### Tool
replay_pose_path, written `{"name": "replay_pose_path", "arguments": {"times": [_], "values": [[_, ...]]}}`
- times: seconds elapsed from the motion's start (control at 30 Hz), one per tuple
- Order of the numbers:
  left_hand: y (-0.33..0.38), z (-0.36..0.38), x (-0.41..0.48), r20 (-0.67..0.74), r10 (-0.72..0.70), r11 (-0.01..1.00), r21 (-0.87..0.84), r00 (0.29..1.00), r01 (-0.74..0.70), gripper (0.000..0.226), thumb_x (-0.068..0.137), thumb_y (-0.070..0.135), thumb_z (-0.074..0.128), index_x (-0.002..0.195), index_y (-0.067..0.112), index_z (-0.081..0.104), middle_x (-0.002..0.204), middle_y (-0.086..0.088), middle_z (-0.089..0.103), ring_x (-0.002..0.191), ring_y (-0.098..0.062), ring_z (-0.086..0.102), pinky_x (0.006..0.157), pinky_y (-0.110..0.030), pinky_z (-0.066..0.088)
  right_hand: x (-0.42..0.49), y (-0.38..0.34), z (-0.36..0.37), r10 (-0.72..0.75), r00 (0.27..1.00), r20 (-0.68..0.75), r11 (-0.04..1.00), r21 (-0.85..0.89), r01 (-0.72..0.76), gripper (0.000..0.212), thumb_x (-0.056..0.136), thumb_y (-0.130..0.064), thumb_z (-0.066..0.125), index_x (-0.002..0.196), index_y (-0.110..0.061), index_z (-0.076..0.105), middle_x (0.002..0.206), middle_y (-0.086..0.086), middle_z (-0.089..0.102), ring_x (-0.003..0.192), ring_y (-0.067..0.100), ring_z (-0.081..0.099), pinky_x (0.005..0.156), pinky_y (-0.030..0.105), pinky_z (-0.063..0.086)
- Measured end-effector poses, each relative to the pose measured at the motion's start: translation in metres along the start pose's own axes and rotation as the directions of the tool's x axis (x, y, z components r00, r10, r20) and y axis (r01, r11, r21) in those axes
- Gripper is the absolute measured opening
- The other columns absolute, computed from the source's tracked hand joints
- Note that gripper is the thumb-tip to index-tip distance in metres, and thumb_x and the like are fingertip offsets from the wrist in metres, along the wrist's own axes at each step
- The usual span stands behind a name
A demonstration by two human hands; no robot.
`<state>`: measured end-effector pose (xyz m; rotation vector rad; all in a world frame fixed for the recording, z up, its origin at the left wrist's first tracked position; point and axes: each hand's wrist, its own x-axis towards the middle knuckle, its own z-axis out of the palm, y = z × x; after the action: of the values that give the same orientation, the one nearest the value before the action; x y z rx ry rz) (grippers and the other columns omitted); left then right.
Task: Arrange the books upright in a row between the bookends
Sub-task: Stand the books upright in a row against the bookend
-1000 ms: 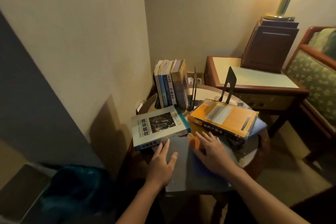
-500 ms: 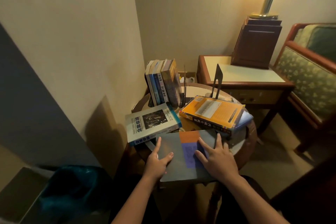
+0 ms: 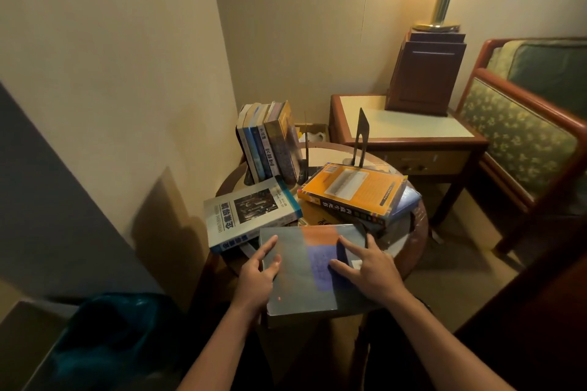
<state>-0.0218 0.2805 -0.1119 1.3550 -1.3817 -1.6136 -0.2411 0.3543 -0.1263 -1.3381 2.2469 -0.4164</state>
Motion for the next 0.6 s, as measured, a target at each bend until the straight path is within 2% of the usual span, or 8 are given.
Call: {"name": "replay_pose_path", "arguments": {"times": [0.1, 0.27, 0.37, 0.43, 0.5, 0.53, 0.6], "values": [[0.011, -0.007, -0.001, -0.015, 0.030, 0.999, -0.044, 0.999, -0.031, 0.042, 0.099, 0.023, 0.059, 0.131, 0.050, 0.055, 0.146, -0.003, 0.044, 0.116, -0.029, 0.060, 0.089, -0.051, 0.058, -0.004, 0.001, -0.005, -0.012, 1.000, -0.006, 0.991, 0.136, 0.013, 0.082, 0.071, -0.083, 0.048, 0.146, -0.054, 0.034, 0.166, 0.011, 0.017, 0.146, 0.043, 0.027, 0.111, 0.060, 0.037], [0.033, -0.016, -0.010, 0.066, 0.137, 0.988, -0.080, 0.988, -0.131, 0.047, 0.099, 0.019, 0.057, 0.139, 0.042, 0.051, 0.120, 0.015, 0.046, 0.106, -0.021, 0.062, 0.069, -0.032, 0.061, -0.013, -0.005, -0.007, -0.001, 0.999, -0.043, 0.944, 0.328, 0.015, 0.085, 0.074, -0.075, 0.059, 0.150, -0.051, 0.029, 0.165, 0.006, 0.020, 0.148, 0.036, 0.024, 0.114, 0.058, 0.034], [0.041, -0.023, -0.014, 0.083, 0.176, 0.980, -0.109, 0.981, -0.166, 0.046, 0.095, 0.022, 0.060, 0.134, 0.046, 0.057, 0.130, 0.008, 0.042, 0.114, -0.025, 0.057, 0.080, -0.041, 0.062, -0.020, -0.006, -0.021, 0.010, 1.000, -0.008, 0.856, 0.517, -0.004, 0.087, 0.073, -0.068, 0.064, 0.150, -0.054, 0.026, 0.164, 0.005, 0.022, 0.147, 0.036, 0.026, 0.113, 0.054, 0.036], [0.045, -0.029, -0.016, 0.113, 0.184, 0.978, -0.125, 0.976, -0.169, 0.046, 0.090, 0.028, 0.062, 0.130, 0.051, 0.059, 0.134, 0.006, 0.040, 0.117, -0.028, 0.055, 0.083, -0.045, 0.061, -0.025, -0.006, -0.031, -0.007, 0.998, 0.058, 0.756, 0.654, -0.033, 0.079, 0.077, -0.056, 0.069, 0.146, -0.060, 0.029, 0.160, 0.004, 0.028, 0.137, 0.033, 0.042, 0.101, 0.046, 0.048], [0.049, -0.034, -0.017, 0.139, 0.198, 0.976, -0.118, 0.970, -0.183, 0.048, 0.093, 0.027, 0.059, 0.134, 0.052, 0.054, 0.132, 0.009, 0.040, 0.114, -0.027, 0.057, 0.075, -0.038, 0.062, -0.028, -0.007, -0.040, -0.052, 0.996, 0.067, 0.652, 0.758, -0.016, 0.068, 0.084, -0.041, 0.071, 0.138, -0.064, 0.036, 0.150, 0.004, 0.039, 0.115, 0.024, 0.062, 0.082, 0.038, 0.060], [0.051, -0.035, -0.017, 0.145, 0.212, 0.974, -0.105, 0.966, -0.198, 0.050, 0.096, 0.025, 0.057, 0.137, 0.052, 0.050, 0.130, 0.012, 0.041, 0.112, -0.024, 0.058, 0.070, -0.032, 0.061, -0.027, -0.009, -0.044, -0.068, 0.997, 0.044, 0.621, 0.784, 0.008, 0.065, 0.088, -0.032, 0.070, 0.137, -0.062, 0.039, 0.144, 0.001, 0.043, 0.107, 0.020, 0.065, 0.074, 0.035, 0.061], [0.051, -0.036, -0.014, 0.141, 0.232, 0.972, -0.073, 0.962, -0.224, 0.056, 0.099, 0.021, 0.055, 0.142, 0.054, 0.040, 0.125, 0.019, 0.042, 0.108, -0.018, 0.057, 0.065, -0.025, 0.059, -0.023, -0.016, -0.054, -0.082, 0.996, -0.021, 0.575, 0.815, 0.065, 0.060, 0.093, -0.021, 0.066, 0.139, -0.053, 0.045, 0.137, -0.002, 0.045, 0.103, 0.018, 0.066, 0.067, 0.029, 0.060]]}}
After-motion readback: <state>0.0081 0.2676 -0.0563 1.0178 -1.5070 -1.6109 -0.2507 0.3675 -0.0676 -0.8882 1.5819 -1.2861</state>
